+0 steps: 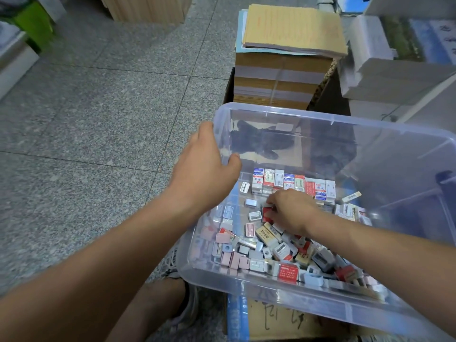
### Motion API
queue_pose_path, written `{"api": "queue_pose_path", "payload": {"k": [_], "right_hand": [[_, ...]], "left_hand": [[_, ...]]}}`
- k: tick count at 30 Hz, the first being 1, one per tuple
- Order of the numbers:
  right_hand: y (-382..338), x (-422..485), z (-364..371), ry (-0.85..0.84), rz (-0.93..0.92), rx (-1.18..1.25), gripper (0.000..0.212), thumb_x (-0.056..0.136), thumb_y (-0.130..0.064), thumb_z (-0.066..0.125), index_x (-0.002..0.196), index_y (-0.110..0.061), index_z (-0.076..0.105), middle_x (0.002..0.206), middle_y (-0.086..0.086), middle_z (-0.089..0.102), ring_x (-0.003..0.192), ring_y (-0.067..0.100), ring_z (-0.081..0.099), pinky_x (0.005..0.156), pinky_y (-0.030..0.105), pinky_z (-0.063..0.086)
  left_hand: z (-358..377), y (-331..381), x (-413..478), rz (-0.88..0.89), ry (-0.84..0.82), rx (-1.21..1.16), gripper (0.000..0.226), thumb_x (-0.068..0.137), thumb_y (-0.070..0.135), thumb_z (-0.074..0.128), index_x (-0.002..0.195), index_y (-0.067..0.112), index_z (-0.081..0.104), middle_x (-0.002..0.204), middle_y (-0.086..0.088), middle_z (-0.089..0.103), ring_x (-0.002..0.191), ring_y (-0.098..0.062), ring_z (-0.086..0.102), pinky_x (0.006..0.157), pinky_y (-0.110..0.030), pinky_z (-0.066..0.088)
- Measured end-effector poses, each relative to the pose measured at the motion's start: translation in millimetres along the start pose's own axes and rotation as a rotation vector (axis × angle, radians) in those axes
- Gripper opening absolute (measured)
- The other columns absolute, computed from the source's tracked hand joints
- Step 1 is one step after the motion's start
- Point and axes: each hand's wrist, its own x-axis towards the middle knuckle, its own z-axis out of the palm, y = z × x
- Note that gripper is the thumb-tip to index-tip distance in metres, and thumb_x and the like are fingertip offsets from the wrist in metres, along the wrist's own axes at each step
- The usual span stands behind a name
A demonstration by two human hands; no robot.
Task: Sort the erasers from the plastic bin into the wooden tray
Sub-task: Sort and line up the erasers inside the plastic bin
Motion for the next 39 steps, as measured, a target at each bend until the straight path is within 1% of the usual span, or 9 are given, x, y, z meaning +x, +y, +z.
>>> {"api": "queue_pose_path", "payload": {"k": [4,8,13,16,19,26,30,33,39], "right_hand": [[1.0,4.2,2.9,-0.021,-0.007,0.082,0.009,0.093,-0.035,0.064,0.087,-0.028,0.061,0.094,-0.003,0.065,0.087,0.024,0.06,0.069,0.031,0.047],[4.0,3.3,5.8,-0.064,-0.027,0.168,0.014,0.089,-0.03,0.074,0.101,-0.024,0.07,0.093,-0.006,0.061,0.081,0.017,0.055,0.067,0.027,0.041],[4.4,-1.5,-12.1,-0.118,-0.115,0.354,0.018,0.09,-0.027,0.075,0.079,-0.03,0.062,0.086,-0.008,0.063,0.076,0.015,0.06,0.058,0.023,0.04],[-1.9,-9.9,-21.8,-0.189,-0.194,0.411,0.006,0.094,-0.024,0.067,0.094,-0.026,0.062,0.088,-0.006,0.061,0.077,0.014,0.059,0.06,0.023,0.043],[-8.2,-14.3,-21.0,-0.3,-0.238,0.377,0.001,0.096,-0.031,0.061,0.096,-0.031,0.061,0.086,-0.011,0.062,0.078,0.012,0.059,0.068,0.028,0.046],[-13.0,-12.7,-3.3,-0.336,-0.32,0.021,0.029,0.097,-0.049,0.052,0.116,-0.029,0.058,0.104,-0.009,0.045,0.111,0.016,0.042,0.099,0.042,0.043],[-18.5,-11.3,-7.1,-0.365,-0.345,-0.046,0.037,0.093,-0.053,0.059,0.119,-0.027,0.056,0.116,-0.004,0.06,0.107,0.021,0.054,0.091,0.041,0.049],[-27.1,-8.9,-8.4,-0.442,-0.363,-0.095,0.034,0.092,-0.051,0.064,0.108,-0.022,0.058,0.11,-0.001,0.066,0.093,0.021,0.057,0.079,0.035,0.048],[-24.1,-4.5,-12.6,-0.577,-0.331,0.038,0.038,0.087,-0.047,0.074,0.111,-0.025,0.055,0.107,-0.002,0.066,0.094,0.02,0.061,0.077,0.034,0.051]], "left_hand": [[-0.9,0.0,-0.3,0.004,-0.002,-0.013,0.05,0.095,0.037,0.058,0.138,0.022,0.038,0.128,0.003,0.053,0.107,-0.021,0.056,0.088,-0.043,0.049],[-0.5,0.7,-0.4,-0.005,-0.008,-0.005,0.053,0.096,0.037,0.058,0.141,0.022,0.035,0.132,0.001,0.052,0.109,-0.021,0.056,0.089,-0.041,0.048],[-0.2,-0.3,0.7,0.0,-0.01,-0.005,0.058,0.097,0.036,0.058,0.145,0.02,0.031,0.129,0.006,0.047,0.108,-0.017,0.051,0.088,-0.036,0.043],[-0.3,-0.5,0.8,0.0,-0.009,-0.009,0.056,0.096,0.036,0.059,0.143,0.022,0.033,0.129,0.003,0.051,0.107,-0.02,0.056,0.091,-0.043,0.05],[0.1,-0.6,1.9,-0.003,-0.005,-0.009,0.054,0.094,0.037,0.059,0.14,0.022,0.035,0.127,0.0,0.054,0.105,-0.023,0.059,0.091,-0.047,0.052],[0.4,0.0,0.7,-0.002,-0.008,-0.018,0.053,0.094,0.037,0.059,0.139,0.023,0.035,0.125,0.001,0.054,0.102,-0.023,0.06,0.089,-0.048,0.053],[0.1,-0.4,1.5,-0.003,-0.009,0.0,0.055,0.095,0.036,0.059,0.141,0.021,0.033,0.129,0.001,0.051,0.106,-0.022,0.057,0.091,-0.045,0.051],[0.9,-1.2,1.8,-0.003,-0.002,-0.005,0.053,0.094,0.036,0.06,0.139,0.022,0.035,0.128,0.0,0.053,0.105,-0.023,0.058,0.09,-0.047,0.051],[1.7,-1.7,1.1,-0.001,0.0,-0.006,0.052,0.094,0.036,0.06,0.138,0.022,0.035,0.126,0.001,0.054,0.104,-0.022,0.059,0.09,-0.046,0.051]]}}
